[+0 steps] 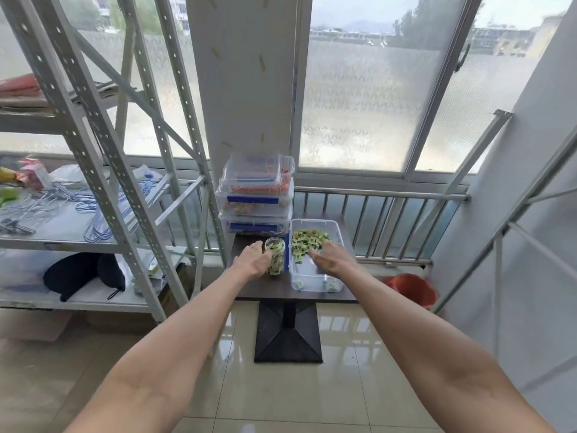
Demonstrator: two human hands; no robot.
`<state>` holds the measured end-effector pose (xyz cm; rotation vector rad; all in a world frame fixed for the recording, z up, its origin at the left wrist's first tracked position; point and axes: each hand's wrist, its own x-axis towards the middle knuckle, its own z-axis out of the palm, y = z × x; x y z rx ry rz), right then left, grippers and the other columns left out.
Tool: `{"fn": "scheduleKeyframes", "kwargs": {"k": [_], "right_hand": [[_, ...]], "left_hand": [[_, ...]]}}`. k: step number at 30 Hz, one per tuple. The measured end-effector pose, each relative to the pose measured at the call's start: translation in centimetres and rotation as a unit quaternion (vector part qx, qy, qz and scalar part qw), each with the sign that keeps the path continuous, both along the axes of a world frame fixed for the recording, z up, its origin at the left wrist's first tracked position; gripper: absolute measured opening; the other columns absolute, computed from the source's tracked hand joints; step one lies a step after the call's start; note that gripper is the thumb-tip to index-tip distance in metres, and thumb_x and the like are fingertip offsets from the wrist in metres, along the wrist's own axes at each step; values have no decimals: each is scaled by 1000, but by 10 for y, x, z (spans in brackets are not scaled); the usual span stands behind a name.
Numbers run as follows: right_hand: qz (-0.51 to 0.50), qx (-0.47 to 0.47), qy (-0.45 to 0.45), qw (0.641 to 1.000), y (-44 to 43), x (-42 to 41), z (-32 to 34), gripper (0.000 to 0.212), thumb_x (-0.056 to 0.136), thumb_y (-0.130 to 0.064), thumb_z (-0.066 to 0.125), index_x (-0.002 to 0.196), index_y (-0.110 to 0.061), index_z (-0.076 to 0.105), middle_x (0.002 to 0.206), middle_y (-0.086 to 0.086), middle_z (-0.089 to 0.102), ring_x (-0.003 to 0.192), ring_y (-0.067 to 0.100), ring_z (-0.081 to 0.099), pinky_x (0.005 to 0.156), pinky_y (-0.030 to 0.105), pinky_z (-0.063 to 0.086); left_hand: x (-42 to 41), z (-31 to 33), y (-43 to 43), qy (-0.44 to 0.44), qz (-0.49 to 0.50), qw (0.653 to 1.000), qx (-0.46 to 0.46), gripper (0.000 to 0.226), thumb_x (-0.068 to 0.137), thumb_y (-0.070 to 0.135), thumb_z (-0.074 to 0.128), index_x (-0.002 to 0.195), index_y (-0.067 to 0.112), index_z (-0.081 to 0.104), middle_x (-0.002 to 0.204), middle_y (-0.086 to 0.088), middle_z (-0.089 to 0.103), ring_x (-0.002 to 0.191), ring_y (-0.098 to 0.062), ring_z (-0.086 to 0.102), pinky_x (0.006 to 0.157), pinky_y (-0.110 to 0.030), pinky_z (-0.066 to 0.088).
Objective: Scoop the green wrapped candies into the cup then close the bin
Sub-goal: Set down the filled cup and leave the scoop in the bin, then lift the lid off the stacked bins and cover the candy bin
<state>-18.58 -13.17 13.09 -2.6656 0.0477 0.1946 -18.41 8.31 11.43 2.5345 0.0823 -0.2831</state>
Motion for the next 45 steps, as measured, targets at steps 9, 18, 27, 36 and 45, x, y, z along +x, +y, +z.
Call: {"fn": "scheduleKeyframes", "kwargs": {"k": [9, 18, 27, 36, 45], "right_hand": [[-22, 76, 7, 997, 56, 140, 6, 75, 96, -56, 38, 150, -4, 37, 154, 18, 42, 136, 34, 45, 110, 47, 39], [-47, 137, 4, 989, 107, 282, 17, 30, 103, -36, 41, 108, -12, 58, 118, 14, 60, 99, 27, 52, 83, 36, 37], [-38, 151, 2, 988, 119, 350, 14, 57, 102, -41, 40, 152, -14, 39, 136, 18, 58, 113, 33, 56, 92, 38, 42], [-95, 258, 9, 962, 123, 398, 12, 52, 106, -42, 34, 148, -13, 45, 150, 17, 47, 133, 38, 46, 102, 42, 35], [-87, 394, 24, 915, 128, 435, -26, 81, 85, -70, 35, 151, -24, 41, 148, 3, 49, 132, 25, 46, 109, 43, 35]], "left_hand": [[147, -9, 50, 5, 56, 991, -125, 55, 102, 36, 30, 152, 13, 31, 156, -21, 37, 140, -37, 38, 112, -41, 27], [289, 1, 113, -51, 135, 961, -235, 56, 94, 39, 32, 145, 15, 42, 145, -15, 49, 129, -33, 47, 108, -47, 34], [354, -7, 147, -72, 182, 956, -220, 66, 93, 47, 30, 153, 20, 33, 157, -7, 40, 140, -32, 40, 114, -48, 29], [398, 5, 160, -80, 232, 900, -359, 30, 97, 35, 33, 87, 21, 58, 94, -3, 61, 92, -22, 58, 69, -29, 38], [464, -72, 173, -19, 157, 866, -474, 75, 91, 60, 35, 145, 9, 45, 150, -19, 46, 141, -38, 40, 117, -58, 28]]}}
